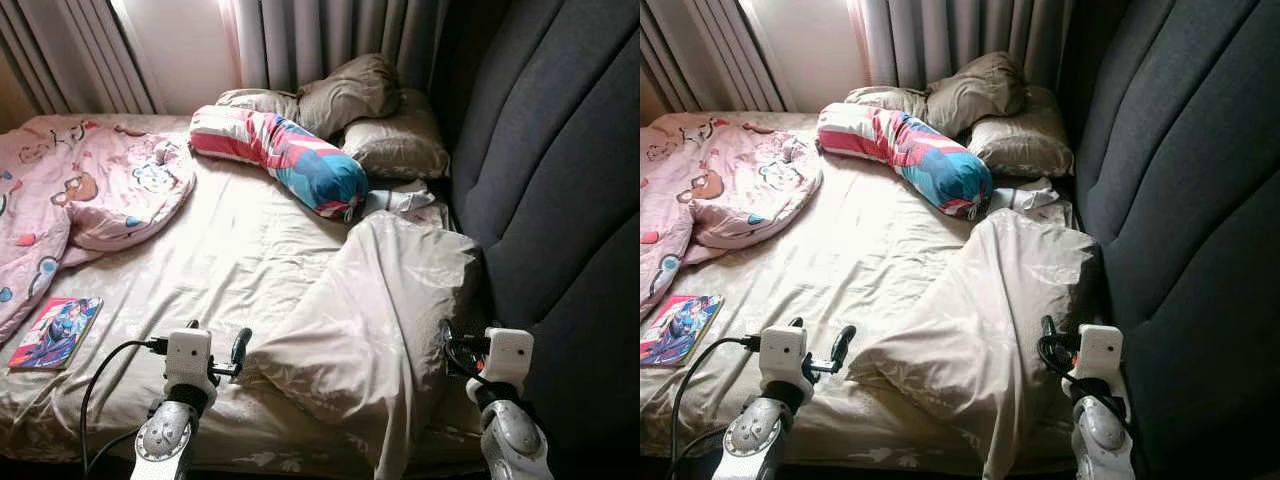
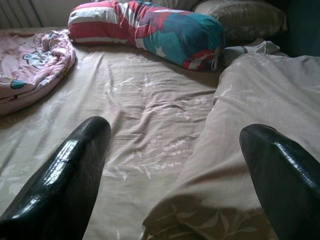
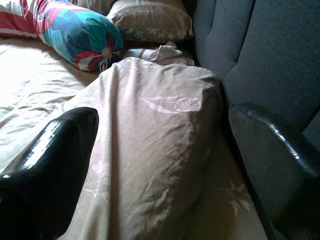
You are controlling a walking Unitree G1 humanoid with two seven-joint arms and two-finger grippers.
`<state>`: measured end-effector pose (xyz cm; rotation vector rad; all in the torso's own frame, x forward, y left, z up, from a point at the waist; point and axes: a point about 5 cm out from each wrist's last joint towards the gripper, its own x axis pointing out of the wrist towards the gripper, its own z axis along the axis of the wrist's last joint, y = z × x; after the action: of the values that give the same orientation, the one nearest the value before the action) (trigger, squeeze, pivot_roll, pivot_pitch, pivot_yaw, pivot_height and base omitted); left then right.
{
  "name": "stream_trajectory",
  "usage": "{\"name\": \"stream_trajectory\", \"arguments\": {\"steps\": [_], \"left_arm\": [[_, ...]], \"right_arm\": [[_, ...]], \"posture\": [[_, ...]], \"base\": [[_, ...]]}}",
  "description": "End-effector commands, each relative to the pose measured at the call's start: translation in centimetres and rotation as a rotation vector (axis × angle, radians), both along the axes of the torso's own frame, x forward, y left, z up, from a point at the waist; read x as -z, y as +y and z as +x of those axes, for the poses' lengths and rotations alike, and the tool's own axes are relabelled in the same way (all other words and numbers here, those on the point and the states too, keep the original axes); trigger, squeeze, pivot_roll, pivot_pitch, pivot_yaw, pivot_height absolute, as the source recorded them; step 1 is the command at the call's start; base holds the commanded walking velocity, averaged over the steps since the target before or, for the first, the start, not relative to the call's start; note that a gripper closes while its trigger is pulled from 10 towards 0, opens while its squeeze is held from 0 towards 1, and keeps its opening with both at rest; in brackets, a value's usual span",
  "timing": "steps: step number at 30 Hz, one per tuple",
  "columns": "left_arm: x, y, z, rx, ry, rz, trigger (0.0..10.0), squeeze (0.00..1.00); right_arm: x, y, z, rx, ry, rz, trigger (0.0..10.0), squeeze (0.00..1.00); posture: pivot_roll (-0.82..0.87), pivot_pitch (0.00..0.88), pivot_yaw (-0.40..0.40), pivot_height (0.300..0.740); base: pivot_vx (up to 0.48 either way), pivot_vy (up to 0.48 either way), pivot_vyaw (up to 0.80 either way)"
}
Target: Clean up the room
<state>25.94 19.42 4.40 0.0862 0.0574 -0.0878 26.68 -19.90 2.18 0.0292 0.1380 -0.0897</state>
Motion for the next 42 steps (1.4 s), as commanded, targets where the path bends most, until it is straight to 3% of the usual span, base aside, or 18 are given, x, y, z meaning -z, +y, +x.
{"name": "stream_trajectory", "arguments": {"steps": [1, 5, 42], "left_arm": [[-0.27, -0.2, 0.19, 0.012, -0.003, 0.001, 10.0, 0.0], [-0.36, -0.38, 0.31, 0.018, -0.006, 0.0, 10.0, 0.0], [-0.8, -0.64, 0.58, 0.029, -0.004, 0.01, 10.0, 0.0]], "right_arm": [[0.33, 0.16, -0.03, -0.004, 0.022, 0.001, 10.0, 0.0], [0.4, 0.45, -0.07, -0.015, 0.02, 0.006, 10.0, 0.0], [0.27, 0.82, -0.01, -0.043, 0.01, 0.019, 10.0, 0.0]], "posture": [[-0.05, 0.0, -0.003, 0.705], [-0.05, 0.0, -0.003, 0.68], [-0.04, 0.013, -0.007, 0.672]], "base": [[0.0, 0.0, 0.0], [0.0, 0.0, 0.0], [0.0, 0.0, 0.0]]}}
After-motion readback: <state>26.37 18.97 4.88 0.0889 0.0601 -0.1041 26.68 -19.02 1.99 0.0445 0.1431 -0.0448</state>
